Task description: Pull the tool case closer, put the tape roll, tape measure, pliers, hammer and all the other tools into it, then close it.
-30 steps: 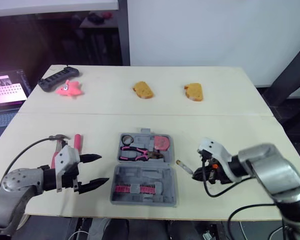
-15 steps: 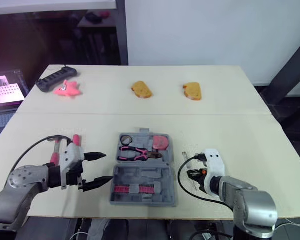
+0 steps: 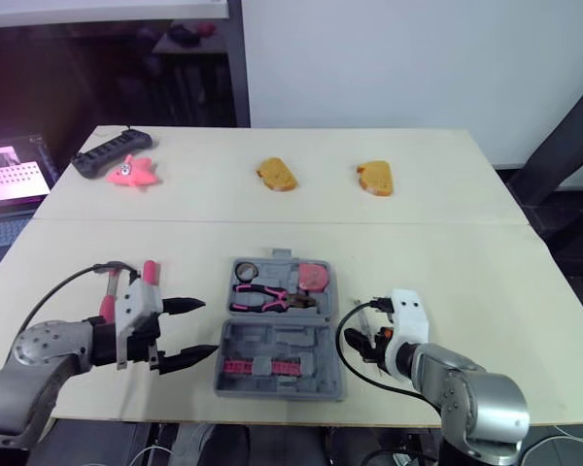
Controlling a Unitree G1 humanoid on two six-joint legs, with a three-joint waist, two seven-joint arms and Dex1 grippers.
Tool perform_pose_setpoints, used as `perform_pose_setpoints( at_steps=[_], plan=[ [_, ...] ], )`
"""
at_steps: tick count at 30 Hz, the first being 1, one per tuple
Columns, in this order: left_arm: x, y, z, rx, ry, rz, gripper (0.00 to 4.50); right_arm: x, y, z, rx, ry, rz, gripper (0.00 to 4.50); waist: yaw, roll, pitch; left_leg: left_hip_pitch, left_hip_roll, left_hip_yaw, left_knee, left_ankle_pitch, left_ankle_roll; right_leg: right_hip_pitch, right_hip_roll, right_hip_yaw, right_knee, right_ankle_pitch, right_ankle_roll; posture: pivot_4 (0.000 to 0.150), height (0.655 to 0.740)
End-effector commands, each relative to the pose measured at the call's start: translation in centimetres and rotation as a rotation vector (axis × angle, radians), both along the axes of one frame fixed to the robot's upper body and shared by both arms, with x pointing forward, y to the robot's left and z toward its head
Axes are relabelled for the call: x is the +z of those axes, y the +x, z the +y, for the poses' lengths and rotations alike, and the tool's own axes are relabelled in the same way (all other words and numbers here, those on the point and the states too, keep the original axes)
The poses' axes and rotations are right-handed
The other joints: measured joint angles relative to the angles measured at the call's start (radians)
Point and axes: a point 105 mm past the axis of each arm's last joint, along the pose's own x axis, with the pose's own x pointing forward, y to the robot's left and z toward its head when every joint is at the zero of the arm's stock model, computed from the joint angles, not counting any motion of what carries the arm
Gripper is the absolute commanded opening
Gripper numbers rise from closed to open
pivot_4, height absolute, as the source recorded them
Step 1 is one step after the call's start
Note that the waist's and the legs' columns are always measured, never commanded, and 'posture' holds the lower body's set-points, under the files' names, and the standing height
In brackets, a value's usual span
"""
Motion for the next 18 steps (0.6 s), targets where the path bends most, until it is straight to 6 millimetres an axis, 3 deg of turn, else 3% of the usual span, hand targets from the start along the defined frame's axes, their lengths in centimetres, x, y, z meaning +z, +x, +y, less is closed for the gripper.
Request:
perform_pose_setpoints(
  at_steps=[1, 3, 6, 12, 18],
  plan=[
    [0.7, 0.1, 0.2, -0.012, 0.005, -0.025, 4.50, 1.5, -1.2, -0.2, 0.057, -0.062, -0.071, 4.47, -0.001, 0.000, 0.000, -0.002, 0.000, 0.000, 0.000, 0.000, 0.000, -0.002, 0.000, 0.000, 0.000, 0.000, 0.000, 0.150, 0.7400],
    [0.7, 0.0, 0.1, -0.018, 0.002, -0.020, 4.50, 1.7, -1.6, -0.6, 0.104, -0.154, -0.135, 4.47, -0.002, 0.000, 0.000, -0.005, 0.000, 0.000, 0.000, 0.000, 0.000, -0.005, 0.000, 0.000, 0.000, 0.002, 0.003, 0.150, 0.7400],
    [0.7, 0.1, 0.0, -0.020, -0.001, -0.018, 4.50, 0.3, -2.4, -1.6, 0.138, -0.301, -0.214, 4.47, -0.002, 0.000, 0.000, -0.006, 0.000, 0.000, 0.000, 0.000, 0.000, -0.006, 0.000, 0.000, 0.000, 0.002, 0.004, 0.150, 0.7400],
    [0.8, 0.3, -0.1, -0.025, -0.003, -0.014, 4.50, -0.5, -2.2, -0.3, 0.108, -0.211, -0.336, 4.47, -0.013, 0.000, 0.000, -0.006, 0.000, 0.000, 0.002, 0.000, 0.000, -0.005, 0.000, 0.000, 0.000, 0.001, -0.001, 0.150, 0.7400],
    [1.1, 1.1, -0.2, -0.033, 0.001, -0.024, 4.50, -2.1, -0.9, 1.1, 0.095, -0.140, -0.331, 4.47, -0.017, 0.000, 0.000, -0.005, 0.000, 0.000, 0.001, 0.000, -0.001, -0.004, 0.000, 0.000, 0.000, 0.001, -0.001, 0.150, 0.7400]
  ],
)
